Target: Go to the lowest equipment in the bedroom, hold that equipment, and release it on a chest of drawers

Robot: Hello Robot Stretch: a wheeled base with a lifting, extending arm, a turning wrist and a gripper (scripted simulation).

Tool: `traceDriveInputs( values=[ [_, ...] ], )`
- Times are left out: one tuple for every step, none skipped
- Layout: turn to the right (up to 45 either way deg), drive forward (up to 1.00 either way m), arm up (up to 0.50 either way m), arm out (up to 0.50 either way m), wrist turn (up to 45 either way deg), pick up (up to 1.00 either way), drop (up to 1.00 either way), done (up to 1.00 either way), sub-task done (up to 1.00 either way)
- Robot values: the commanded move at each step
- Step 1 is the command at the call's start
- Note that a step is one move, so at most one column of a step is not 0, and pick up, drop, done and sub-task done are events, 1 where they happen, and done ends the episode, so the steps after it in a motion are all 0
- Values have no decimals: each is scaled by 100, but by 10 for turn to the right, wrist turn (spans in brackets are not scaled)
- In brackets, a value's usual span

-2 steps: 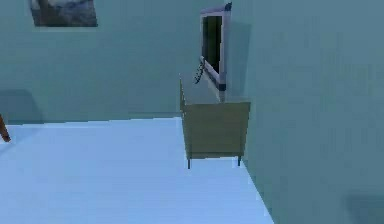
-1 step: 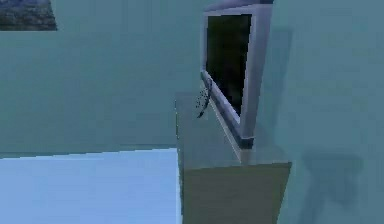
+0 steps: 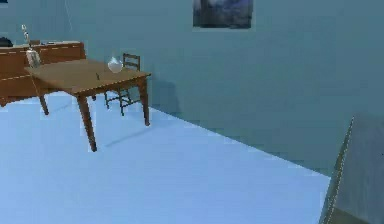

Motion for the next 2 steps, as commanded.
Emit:
traceDriveInputs(
  values=[
    [-450, 0, 0, 0, 0, 0, 0, 0, 0],
    [-360, 0, 0, 0, 0, 0, 0, 0, 0]
  ],
)
